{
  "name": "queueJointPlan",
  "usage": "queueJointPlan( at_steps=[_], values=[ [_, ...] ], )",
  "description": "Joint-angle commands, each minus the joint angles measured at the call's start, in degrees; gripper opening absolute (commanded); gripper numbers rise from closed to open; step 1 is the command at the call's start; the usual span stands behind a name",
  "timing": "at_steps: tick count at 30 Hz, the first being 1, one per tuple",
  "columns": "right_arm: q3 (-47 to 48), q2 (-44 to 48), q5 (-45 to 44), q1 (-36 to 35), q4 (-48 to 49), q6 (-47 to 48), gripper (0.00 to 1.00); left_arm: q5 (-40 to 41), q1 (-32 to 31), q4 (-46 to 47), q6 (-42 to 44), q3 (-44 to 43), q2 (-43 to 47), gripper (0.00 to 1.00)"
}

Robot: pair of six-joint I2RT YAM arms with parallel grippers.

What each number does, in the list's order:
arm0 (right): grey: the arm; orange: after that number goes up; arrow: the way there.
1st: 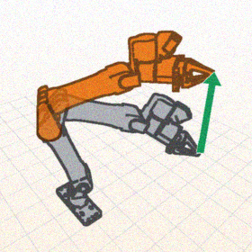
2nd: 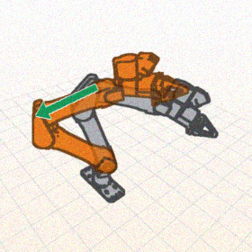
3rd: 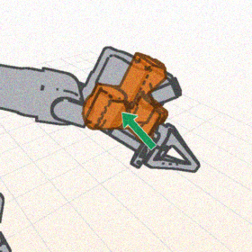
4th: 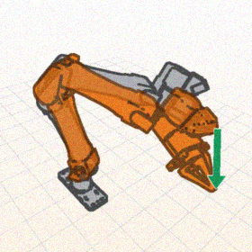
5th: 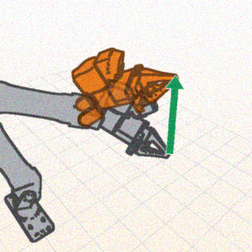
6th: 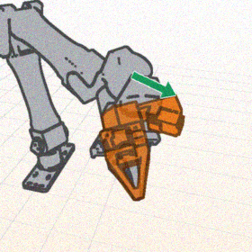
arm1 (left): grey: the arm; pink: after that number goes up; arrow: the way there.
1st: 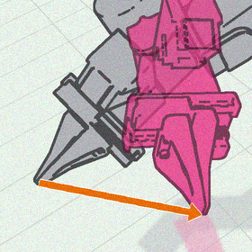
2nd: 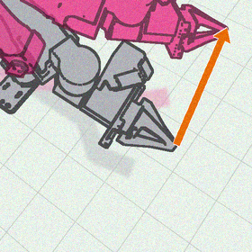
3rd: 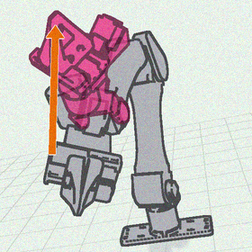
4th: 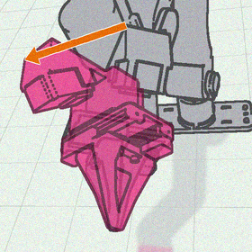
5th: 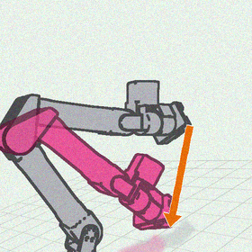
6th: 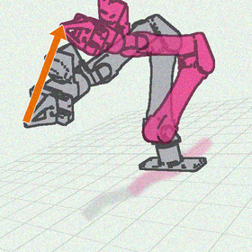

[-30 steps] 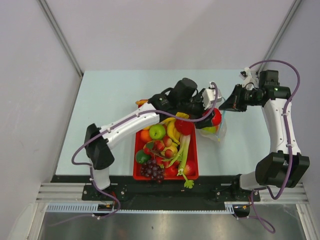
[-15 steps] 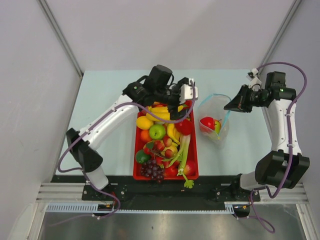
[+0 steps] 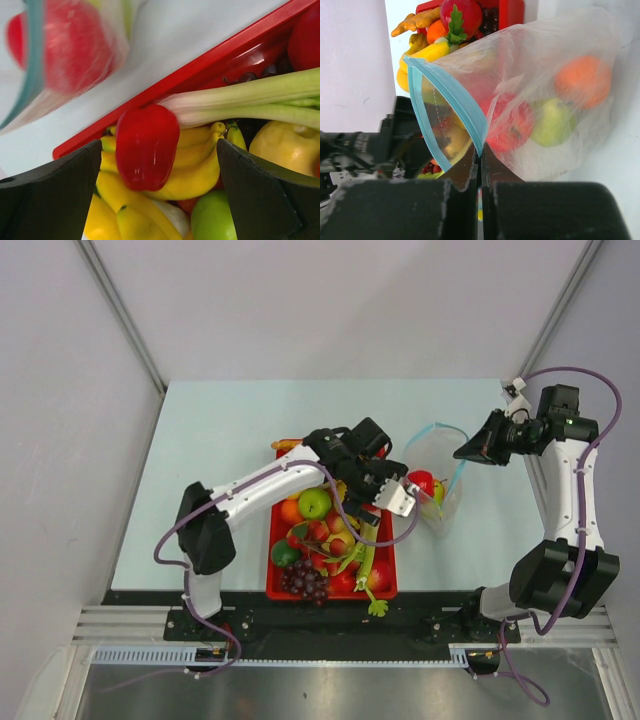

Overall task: Place the food in the zip-top bag and seal the zipper
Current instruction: Pick up the fake fruit from the bin.

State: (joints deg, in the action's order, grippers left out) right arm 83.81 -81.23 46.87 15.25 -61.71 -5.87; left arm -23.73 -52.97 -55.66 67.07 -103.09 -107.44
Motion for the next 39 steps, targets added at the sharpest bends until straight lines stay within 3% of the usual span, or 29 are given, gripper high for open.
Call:
queueJointPlan(
  at_steps=[1, 28, 35, 39],
  values=[
    [0.1, 0.5, 0.1, 0.3, 1.3, -0.7, 0.00, 2.7, -0.7, -0.8, 3.9, -1.6, -2.7, 1.00],
    [-0.1, 1.0, -0.1, 0.4, 1.2, -0.6, 0.00, 9.8, -0.2, 4.3, 7.7, 0.4, -8.9, 0.99],
    [-0.2, 0.9, -0.5, 0.4, 0.8, 0.1, 0.00, 2.0, -0.3, -7.8, 9.3, -7.2, -7.1, 0.74],
    [-0.2, 0.5, -0.2, 0.4, 0.6, 0.4, 0.00, -1.8, -0.3, -11.9, 10.0, -8.8, -1.0, 0.60]
  ],
)
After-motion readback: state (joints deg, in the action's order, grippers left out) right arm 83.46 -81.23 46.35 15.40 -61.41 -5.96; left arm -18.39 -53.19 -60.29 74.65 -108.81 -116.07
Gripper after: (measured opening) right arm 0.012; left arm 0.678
